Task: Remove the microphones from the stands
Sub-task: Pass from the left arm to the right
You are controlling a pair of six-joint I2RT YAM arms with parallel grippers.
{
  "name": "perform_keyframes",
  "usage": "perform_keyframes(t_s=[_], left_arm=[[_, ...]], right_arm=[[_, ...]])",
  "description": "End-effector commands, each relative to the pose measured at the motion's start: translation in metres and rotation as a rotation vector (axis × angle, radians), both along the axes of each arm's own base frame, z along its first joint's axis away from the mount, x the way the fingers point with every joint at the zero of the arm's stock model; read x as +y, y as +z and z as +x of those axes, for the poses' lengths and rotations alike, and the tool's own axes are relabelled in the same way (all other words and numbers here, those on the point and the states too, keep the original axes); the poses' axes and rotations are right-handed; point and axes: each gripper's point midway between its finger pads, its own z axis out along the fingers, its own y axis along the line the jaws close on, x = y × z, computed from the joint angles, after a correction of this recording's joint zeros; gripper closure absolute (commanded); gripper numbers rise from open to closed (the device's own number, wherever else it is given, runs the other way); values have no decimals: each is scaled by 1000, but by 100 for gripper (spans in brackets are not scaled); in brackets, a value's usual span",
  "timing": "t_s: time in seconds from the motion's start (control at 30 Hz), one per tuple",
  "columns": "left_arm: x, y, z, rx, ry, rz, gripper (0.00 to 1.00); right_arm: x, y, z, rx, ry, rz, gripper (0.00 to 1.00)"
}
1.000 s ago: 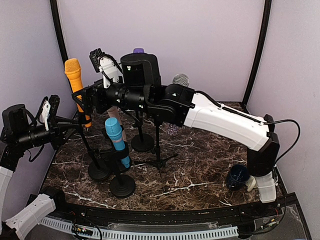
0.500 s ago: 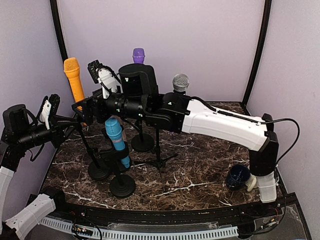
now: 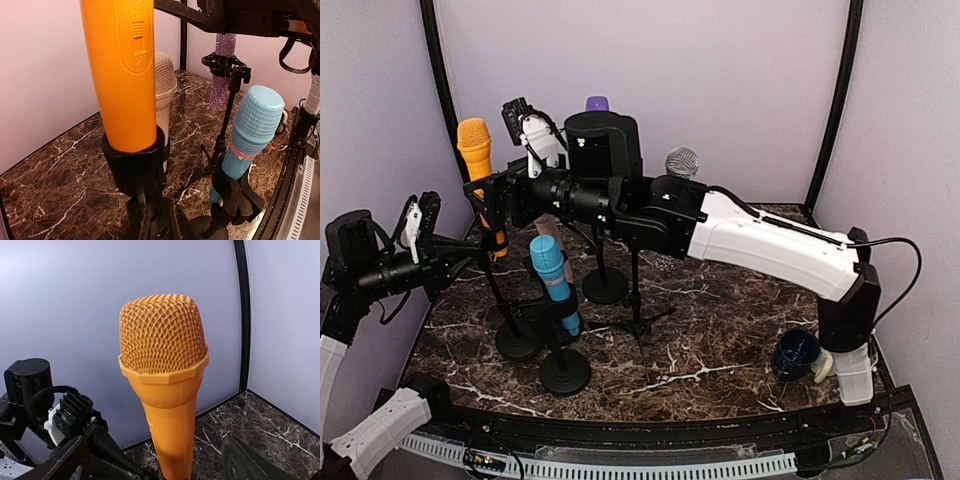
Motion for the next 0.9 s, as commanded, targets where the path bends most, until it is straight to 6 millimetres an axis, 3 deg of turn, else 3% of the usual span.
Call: perform_keyframes(t_s=[0.0,0.2,0.3,0.53,0.63,0.87], left_arm=[[-11,-20,-12,81,-79,8,85],[-16,-21,-16,83,-110,10,86],[-17,-21,-17,83,-118,10,86],[-16,-21,-16,81,-106,14,85],[-9,-21,-10,70,-51,32,76],[9,-17,-3,25,69,72,40]], right_arm=[[4,8,10,-14,-30,39,8],[8,1,18,-13,-42,37,10],[10,1,19,-22,-40,44,15],[12,7,15,-48,-18,76,47],[10,9,12,-59,-10,82,58],[8,11,8,-79,2,97,79]])
